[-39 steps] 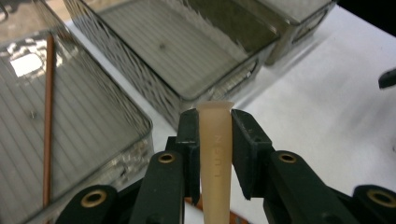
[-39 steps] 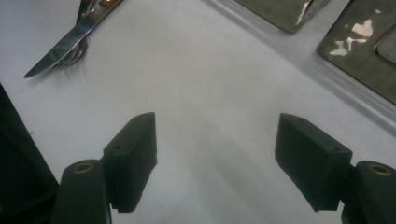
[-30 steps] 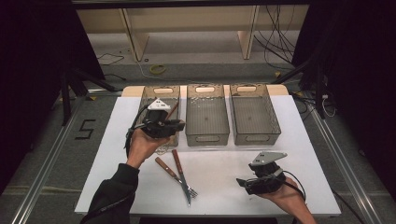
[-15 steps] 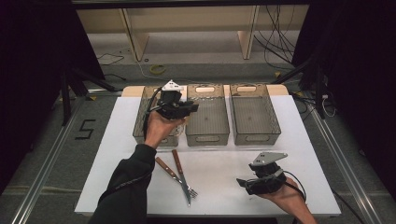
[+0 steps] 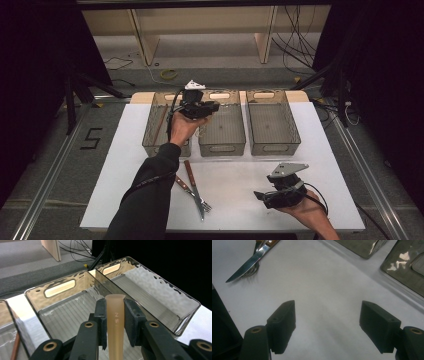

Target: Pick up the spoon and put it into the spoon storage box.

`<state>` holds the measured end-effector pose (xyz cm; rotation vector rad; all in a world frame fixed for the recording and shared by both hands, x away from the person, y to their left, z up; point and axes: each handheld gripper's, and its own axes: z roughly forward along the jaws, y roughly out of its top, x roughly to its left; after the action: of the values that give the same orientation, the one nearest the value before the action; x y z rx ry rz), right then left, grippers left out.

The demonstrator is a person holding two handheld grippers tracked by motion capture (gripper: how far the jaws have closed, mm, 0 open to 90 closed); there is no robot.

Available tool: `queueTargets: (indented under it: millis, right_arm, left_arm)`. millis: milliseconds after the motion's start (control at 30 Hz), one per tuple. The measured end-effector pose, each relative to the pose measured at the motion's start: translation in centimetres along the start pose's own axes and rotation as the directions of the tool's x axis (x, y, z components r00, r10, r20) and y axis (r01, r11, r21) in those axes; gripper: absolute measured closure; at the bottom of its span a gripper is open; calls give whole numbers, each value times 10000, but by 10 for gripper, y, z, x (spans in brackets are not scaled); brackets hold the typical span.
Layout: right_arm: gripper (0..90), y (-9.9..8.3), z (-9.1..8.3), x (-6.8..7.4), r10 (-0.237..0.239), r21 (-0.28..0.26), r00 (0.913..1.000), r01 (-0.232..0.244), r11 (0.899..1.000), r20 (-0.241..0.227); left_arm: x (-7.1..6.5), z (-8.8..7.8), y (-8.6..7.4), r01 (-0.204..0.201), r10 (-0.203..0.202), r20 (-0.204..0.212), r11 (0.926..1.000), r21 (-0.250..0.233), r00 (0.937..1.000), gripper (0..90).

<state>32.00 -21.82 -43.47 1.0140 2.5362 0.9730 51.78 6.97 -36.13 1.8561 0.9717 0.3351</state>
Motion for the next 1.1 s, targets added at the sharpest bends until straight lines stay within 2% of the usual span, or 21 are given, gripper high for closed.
queueTargets:
  millis: [300, 567, 800, 900, 1100]
  right_arm:
    - [300, 0, 0, 1, -42, -11, 10000, 41, 10000, -13]
    - [300, 0, 1, 1, -74, 18, 10000, 74, 10000, -44]
    - [300, 0, 2, 2, -87, 47, 9999, 87, 10000, -83]
    - [300, 0, 2, 2, -73, 83, 9999, 73, 9999, -80]
    - [300, 0, 3, 2, -96, 78, 9999, 97, 9999, -103]
  left_arm:
    - [6, 14, -5, 165, -165, 0, 9998, -58, 9999, 733]
    - [8, 23, -10, 155, -155, -20, 9999, -38, 9999, 732]
    - [12, 28, -14, 511, -510, 74, 9987, -70, 9987, 729]
    - [13, 31, -16, 436, -436, -1, 9990, 74, 9990, 728]
    - [13, 34, -20, 520, -520, -67, 9986, 33, 9986, 727]
